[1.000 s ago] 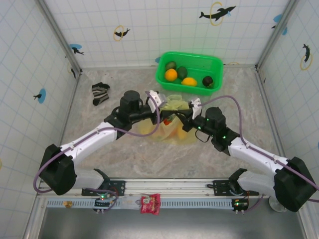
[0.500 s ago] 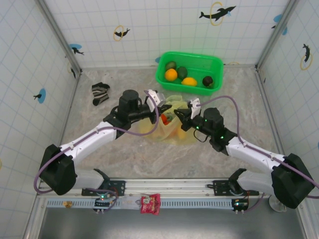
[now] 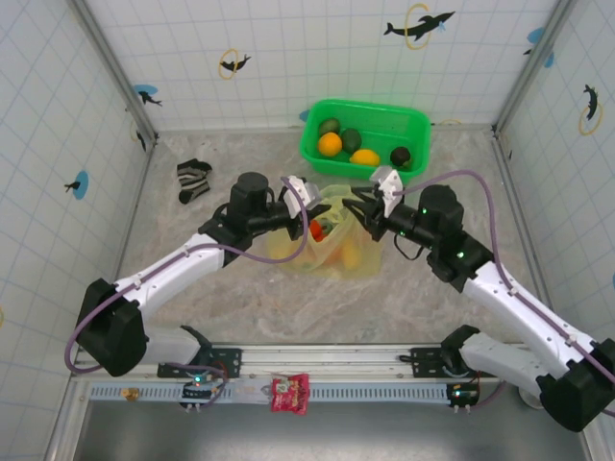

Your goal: Place the fake fruits into the plastic bag and tie a complex knot

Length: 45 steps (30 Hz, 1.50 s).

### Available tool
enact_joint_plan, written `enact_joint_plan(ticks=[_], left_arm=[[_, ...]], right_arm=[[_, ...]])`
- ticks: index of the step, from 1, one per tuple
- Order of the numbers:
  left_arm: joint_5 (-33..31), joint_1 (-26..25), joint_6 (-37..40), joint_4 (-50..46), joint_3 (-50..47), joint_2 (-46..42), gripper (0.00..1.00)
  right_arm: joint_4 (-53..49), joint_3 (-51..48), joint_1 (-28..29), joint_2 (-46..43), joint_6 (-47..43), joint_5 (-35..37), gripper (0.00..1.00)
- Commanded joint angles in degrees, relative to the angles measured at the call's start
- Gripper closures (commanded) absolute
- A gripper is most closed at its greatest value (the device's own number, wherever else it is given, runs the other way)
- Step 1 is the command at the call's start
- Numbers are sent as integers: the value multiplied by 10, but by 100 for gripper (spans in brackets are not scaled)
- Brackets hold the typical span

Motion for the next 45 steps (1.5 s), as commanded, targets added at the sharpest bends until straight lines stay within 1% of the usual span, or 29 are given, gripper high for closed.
enact_joint_plan(ticks=[1,3,7,11,14,16,24,29,31,34,35,36,38,39,40,42,44,45], left_arm=[[23,4,36,-19,14,-8,100],[20,3,38,-21,11,-12,100],[14,4,38,-21,9,-16,100],[12,4,33,-19,6,-18,100],[10,4,29,-11,0,-22,100],[10,4,28,-9,1,-21,100],[23,4,25,-10,13,-12,100],[30,4,20,-13,20,-7,100],[31,4,19,-15,21,-7,100],[31,4,19,-16,21,-9,100],[30,4,18,-17,20,-9,100],[28,4,18,-17,21,-9,100],[25,4,18,-18,20,-10,100],[24,4,18,-18,21,-10,98],[21,4,18,-18,20,-10,95],[14,4,18,-19,19,-10,87],[5,4,18,-18,17,-11,82],[1,4,18,-18,16,-11,81]], right_arm=[[-108,56,-7,52,-128,14,66],[-139,88,-6,83,-193,7,64],[-180,128,-6,119,-280,45,61],[-197,122,-4,117,-347,64,47],[-178,92,6,100,-393,88,40],[-171,81,11,98,-417,100,39],[-140,77,37,142,-490,190,37],[-100,71,48,163,-522,223,39],[-84,67,49,168,-526,221,40],[-70,69,55,178,-532,214,46],[-68,70,60,184,-539,218,50],[-68,71,64,188,-545,221,55],[-69,74,72,196,-552,226,69],[-70,75,75,198,-551,227,75],[-74,78,78,198,-547,228,81],[-78,78,77,194,-537,224,91],[-79,71,74,184,-529,216,99],[-78,68,72,180,-525,212,100]])
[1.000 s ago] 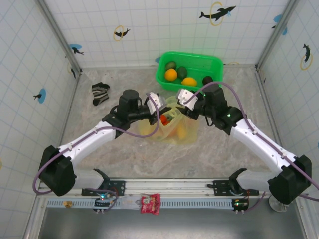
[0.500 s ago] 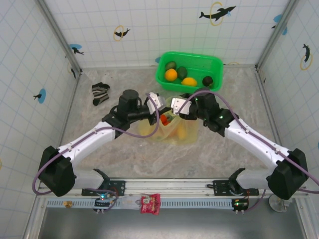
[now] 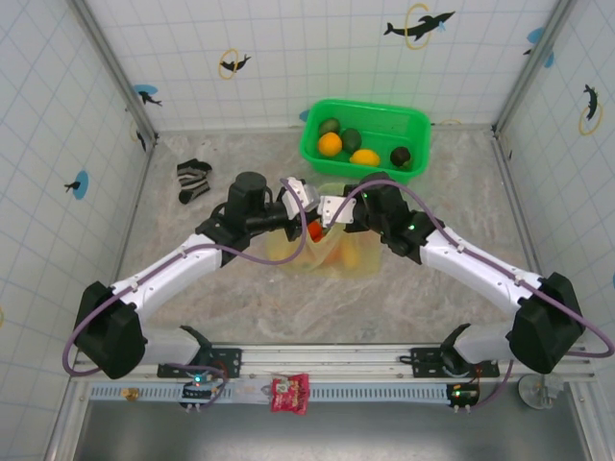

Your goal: Place the fake fruits into the plastic bag and tie a complex knot

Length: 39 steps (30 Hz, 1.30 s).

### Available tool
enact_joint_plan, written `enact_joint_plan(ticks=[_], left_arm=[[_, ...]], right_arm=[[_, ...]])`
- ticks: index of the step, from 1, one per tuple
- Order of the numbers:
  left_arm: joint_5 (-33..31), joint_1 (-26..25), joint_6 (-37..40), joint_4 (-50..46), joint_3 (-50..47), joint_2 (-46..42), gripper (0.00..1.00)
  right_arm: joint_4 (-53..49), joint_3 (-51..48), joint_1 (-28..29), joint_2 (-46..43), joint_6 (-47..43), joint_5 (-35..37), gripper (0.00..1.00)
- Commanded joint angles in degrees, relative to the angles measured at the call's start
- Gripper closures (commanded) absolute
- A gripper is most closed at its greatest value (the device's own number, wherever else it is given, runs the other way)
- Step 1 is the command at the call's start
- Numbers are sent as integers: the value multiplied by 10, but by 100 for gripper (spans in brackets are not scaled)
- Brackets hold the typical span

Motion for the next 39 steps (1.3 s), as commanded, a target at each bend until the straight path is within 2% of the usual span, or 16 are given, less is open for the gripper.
enact_joint_plan(ticks=[1,7,17,18,20,22,26,27,29,32,35,39], left_arm=[[-12,0,0,6,13,-3,81],[-33,1,0,6,16,-1,77],[-49,0,6,-4,20,4,72],[-50,1,8,-7,23,5,76],[-50,0,16,-17,25,9,91],[-51,-2,28,-25,24,11,100],[-63,-9,53,-38,44,13,100],[-64,-10,57,-39,44,12,100],[-67,-12,66,-40,41,11,100],[-75,-16,83,-43,37,8,100],[-75,-18,93,-45,37,6,100],[-75,-20,107,-48,37,3,100]], right_arm=[[11,-15,-2,-19,16,-13,100],[18,-27,-16,-46,57,-55,100],[23,-31,-22,-63,80,-76,100],[23,-31,-22,-64,83,-80,100],[23,-29,-22,-67,91,-84,100],[18,-26,-22,-67,93,-88,100],[-21,-12,-27,-66,90,-91,100],[-30,-8,-28,-66,89,-90,93],[-52,0,-28,-75,83,-93,72],[-85,19,-31,-87,72,-119,55],[-121,50,-33,-81,63,-142,46],[-190,107,-37,-38,36,-172,43]])
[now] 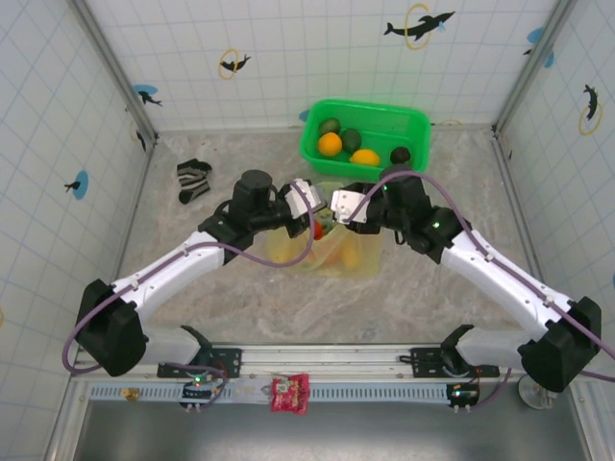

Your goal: Place the fake fruits into the plastic bag and tie a complex knot

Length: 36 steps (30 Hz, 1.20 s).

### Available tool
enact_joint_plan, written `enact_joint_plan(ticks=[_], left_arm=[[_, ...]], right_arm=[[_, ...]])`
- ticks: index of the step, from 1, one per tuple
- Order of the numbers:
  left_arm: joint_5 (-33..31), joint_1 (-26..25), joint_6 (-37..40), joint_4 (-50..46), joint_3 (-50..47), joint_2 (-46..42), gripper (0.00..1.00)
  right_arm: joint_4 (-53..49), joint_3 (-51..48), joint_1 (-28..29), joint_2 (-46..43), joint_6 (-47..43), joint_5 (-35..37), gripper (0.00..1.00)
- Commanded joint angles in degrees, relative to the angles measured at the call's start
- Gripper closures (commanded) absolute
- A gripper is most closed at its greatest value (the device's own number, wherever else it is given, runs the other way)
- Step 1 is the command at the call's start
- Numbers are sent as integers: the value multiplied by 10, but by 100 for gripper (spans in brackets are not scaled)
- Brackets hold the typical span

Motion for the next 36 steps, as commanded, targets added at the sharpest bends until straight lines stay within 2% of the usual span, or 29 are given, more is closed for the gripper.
enact_joint_plan(ticks=[1,8,13,18,28,36], left_arm=[[-2,-4,32,-14,12,-7,100],[5,-7,39,-20,12,-11,100],[4,-8,47,-21,9,-15,100],[-5,-8,55,-19,9,-21,100],[-4,-8,33,12,-22,-35,100],[3,0,3,41,-30,-48,100]], right_arm=[[-65,55,-4,36,-24,-38,42],[-93,104,-3,103,-33,-39,44],[-109,127,-3,130,-36,-46,55],[-124,131,0,134,-35,-57,51],[-110,96,-15,65,-10,-81,43],[-87,75,-31,32,5,-71,43]])
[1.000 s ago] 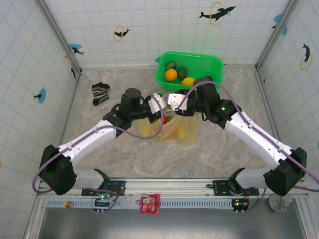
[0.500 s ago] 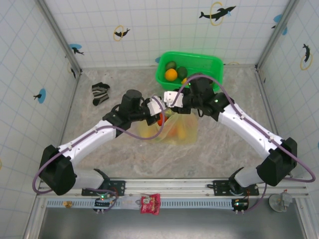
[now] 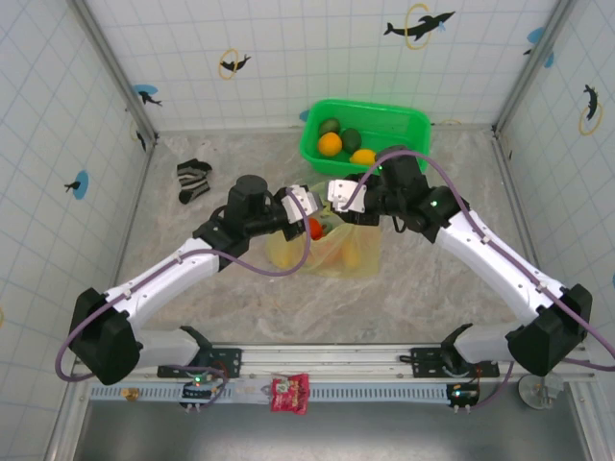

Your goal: Place the fake fruits into the plastic bag and tie a complex knot

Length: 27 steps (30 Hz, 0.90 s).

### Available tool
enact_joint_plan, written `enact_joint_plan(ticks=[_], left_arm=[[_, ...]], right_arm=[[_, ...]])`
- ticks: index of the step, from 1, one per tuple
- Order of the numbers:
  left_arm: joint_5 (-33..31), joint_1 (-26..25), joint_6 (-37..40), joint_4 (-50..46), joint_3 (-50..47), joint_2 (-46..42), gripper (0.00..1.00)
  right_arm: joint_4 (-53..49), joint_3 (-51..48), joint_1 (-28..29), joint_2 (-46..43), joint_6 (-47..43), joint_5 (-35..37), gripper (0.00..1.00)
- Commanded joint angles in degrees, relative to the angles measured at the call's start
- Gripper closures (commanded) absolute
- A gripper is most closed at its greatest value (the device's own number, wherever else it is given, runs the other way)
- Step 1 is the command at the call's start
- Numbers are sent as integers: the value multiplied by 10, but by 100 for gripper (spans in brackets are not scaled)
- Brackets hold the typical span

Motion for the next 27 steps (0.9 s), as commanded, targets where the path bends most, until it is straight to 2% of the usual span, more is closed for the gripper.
enact_joint_plan(ticks=[1,7,12,17,20,25,27], left_arm=[[22,6,-25,36,-8,-14,100],[48,13,-38,53,-16,-17,100],[53,13,-35,53,-21,-18,100],[57,13,-30,52,-22,-21,100],[59,13,-26,48,-22,-22,100],[63,13,-16,41,-23,-25,100],[62,13,-15,42,-25,-27,100]], right_arm=[[12,-12,-9,-21,15,-4,43],[21,-14,-16,-22,29,-38,43],[-6,23,-6,31,17,-37,42],[-27,49,11,71,0,-21,46],[-35,60,13,88,-12,-8,56],[-30,73,20,101,-17,5,80],[-25,71,24,100,-20,15,86]])
